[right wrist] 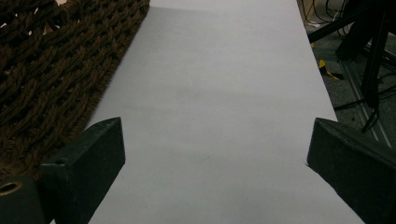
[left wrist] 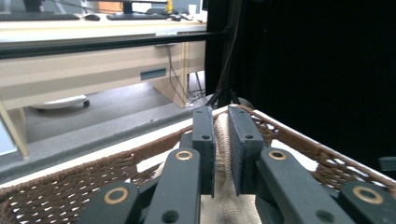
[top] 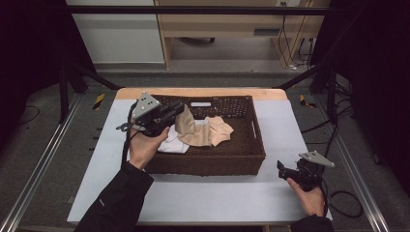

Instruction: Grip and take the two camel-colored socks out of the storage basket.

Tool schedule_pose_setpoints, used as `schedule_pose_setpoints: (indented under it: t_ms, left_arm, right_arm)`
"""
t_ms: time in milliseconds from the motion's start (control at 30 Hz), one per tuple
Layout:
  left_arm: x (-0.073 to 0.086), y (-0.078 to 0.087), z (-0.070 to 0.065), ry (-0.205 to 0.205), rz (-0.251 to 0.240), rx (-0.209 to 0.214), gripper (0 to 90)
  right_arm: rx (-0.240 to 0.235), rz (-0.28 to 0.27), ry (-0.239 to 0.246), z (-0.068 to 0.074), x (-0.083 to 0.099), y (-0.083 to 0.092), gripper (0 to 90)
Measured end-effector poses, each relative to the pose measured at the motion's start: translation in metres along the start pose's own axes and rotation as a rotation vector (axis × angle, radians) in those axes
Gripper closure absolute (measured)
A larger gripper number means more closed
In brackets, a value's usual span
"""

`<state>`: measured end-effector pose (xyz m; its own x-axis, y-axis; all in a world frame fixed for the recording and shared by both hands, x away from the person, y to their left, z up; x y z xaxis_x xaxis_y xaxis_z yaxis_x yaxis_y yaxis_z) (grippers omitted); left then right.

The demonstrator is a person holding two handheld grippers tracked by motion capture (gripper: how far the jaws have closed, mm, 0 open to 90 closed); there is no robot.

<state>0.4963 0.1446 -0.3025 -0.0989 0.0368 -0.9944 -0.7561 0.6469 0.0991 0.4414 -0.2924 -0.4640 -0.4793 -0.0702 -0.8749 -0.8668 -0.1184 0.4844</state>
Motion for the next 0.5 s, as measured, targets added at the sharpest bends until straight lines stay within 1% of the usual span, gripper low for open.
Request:
schedule_pose_setpoints:
  t_ms: [33,100,133,167,267,400,500]
  left_arm:
    - [0.000,0.000,0.000,0.000,0.000,0.000,81.6]
    - [-0.003,0.007,-0.004,-0.004,-0.009,0.012,81.6]
    - [-0.005,0.014,-0.008,-0.015,-0.013,0.021,81.6]
    - [-0.005,0.014,-0.008,-0.015,-0.013,0.021,81.7]
    - [-0.007,0.024,-0.014,-0.023,-0.020,0.038,81.7]
    - [-0.007,0.036,-0.021,-0.025,-0.022,0.059,81.8]
    - [-0.005,0.044,-0.027,-0.034,-0.021,0.076,81.8]
  right_arm:
    - [0.000,0.000,0.000,0.000,0.000,0.000,4.5]
    - [0.003,-0.002,-0.001,0.000,0.000,0.000,4.5]
    - [0.004,-0.003,-0.004,-0.001,0.000,0.000,4.5]
    - [0.004,-0.003,-0.004,-0.001,0.000,0.000,4.5]
    - [0.003,-0.001,-0.003,0.000,0.000,0.001,4.5]
    - [0.005,-0.005,0.000,-0.001,0.000,0.002,4.5]
    - [0.006,-0.007,0.002,-0.001,0.000,0.002,4.5]
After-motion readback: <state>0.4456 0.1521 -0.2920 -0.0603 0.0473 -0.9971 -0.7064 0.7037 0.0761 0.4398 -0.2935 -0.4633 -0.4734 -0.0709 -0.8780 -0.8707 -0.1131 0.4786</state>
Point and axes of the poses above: each handheld gripper's, and its own axes: y roughly backward along the jaws, x roughly out of its underside, z roughly to its left, the point moved 1 cm from there along -y, roughly forward along the jaws, and after that the axes turned 5 degrees about -z, right-handed, at the moved point
